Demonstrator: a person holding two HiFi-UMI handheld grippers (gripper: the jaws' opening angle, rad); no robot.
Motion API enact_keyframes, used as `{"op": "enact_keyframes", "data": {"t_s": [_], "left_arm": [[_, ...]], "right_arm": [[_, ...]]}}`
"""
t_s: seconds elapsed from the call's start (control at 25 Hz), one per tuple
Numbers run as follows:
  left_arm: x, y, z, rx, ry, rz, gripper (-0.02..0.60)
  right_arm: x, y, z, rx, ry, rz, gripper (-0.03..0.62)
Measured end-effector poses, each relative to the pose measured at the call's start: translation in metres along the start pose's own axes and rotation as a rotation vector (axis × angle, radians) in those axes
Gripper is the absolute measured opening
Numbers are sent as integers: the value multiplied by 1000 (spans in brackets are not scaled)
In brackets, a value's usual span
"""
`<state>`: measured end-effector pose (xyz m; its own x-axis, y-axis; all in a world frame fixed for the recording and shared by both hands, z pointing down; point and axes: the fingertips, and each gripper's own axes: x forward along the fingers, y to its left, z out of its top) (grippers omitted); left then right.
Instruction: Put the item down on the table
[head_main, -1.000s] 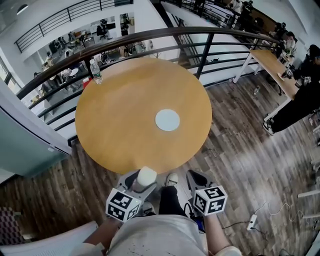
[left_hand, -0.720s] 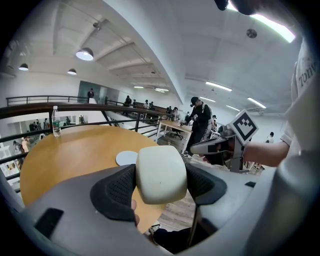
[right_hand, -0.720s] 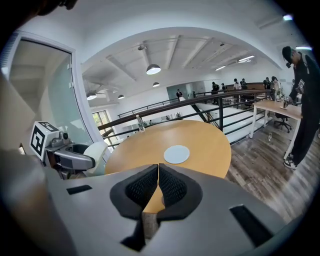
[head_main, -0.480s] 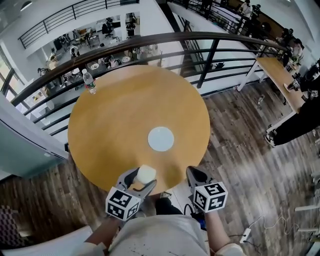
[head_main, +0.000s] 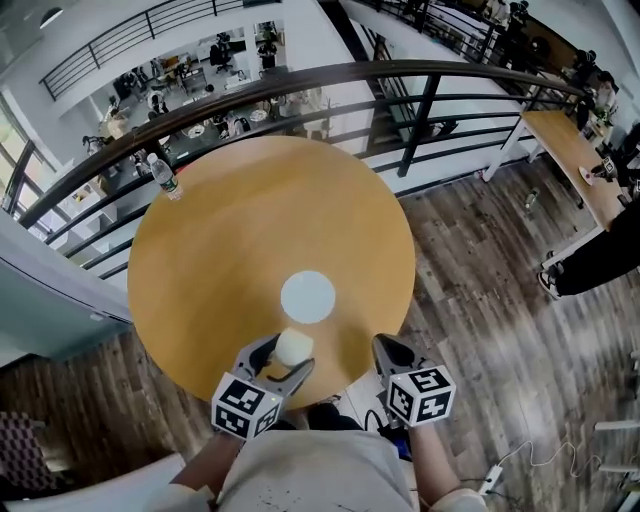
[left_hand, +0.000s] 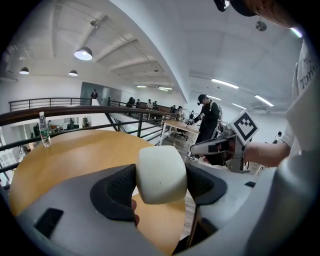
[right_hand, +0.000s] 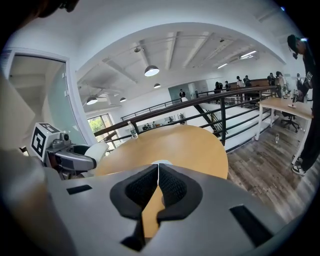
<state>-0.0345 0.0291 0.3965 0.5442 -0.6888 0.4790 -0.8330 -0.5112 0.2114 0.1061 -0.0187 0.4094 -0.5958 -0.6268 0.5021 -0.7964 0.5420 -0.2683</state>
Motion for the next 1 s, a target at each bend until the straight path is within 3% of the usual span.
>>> {"op": "enact_keyframes", "data": {"t_s": [0.2, 0.48, 1.0], "left_arm": [[11, 2, 15, -21, -9, 35, 322], [6, 18, 18, 3, 4, 51, 322], [25, 55, 28, -7, 46, -26, 322]], "right_arm": [[11, -20, 8, -6, 18, 24, 26], [31, -7, 16, -13, 21, 52, 26], [47, -7, 24, 17, 49, -17, 25]]}}
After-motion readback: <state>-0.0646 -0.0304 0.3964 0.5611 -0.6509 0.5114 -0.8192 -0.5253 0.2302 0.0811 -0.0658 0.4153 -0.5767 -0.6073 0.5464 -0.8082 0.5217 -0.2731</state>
